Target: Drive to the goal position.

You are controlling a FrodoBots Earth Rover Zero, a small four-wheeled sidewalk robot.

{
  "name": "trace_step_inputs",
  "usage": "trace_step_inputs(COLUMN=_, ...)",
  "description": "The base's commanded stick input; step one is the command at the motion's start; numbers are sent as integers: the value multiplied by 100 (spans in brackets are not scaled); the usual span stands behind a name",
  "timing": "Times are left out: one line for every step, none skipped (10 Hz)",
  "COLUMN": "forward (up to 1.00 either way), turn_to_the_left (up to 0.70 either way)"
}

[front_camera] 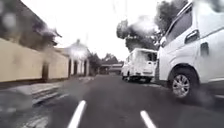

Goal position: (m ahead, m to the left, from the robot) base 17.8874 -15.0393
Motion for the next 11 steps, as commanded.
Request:
trace_step_inputs(forward=70, turn_to_the_left=0)
trace_step_inputs(forward=70, turn_to_the_left=-15)
trace_step_inputs(forward=70, turn_to_the_left=-35)
trace_step_inputs(forward=70, turn_to_the_left=-23)
trace_step_inputs(forward=70, turn_to_the_left=-27)
trace_step_inputs(forward=70, turn_to_the_left=-34)
trace_step_inputs(forward=70, turn_to_the_left=-34)
trace_step_inputs(forward=70, turn_to_the_left=-35)
trace_step_inputs(forward=70, turn_to_the_left=0)
trace_step_inputs(forward=70, turn_to_the_left=2)
trace_step_inputs(forward=70, turn_to_the_left=6)
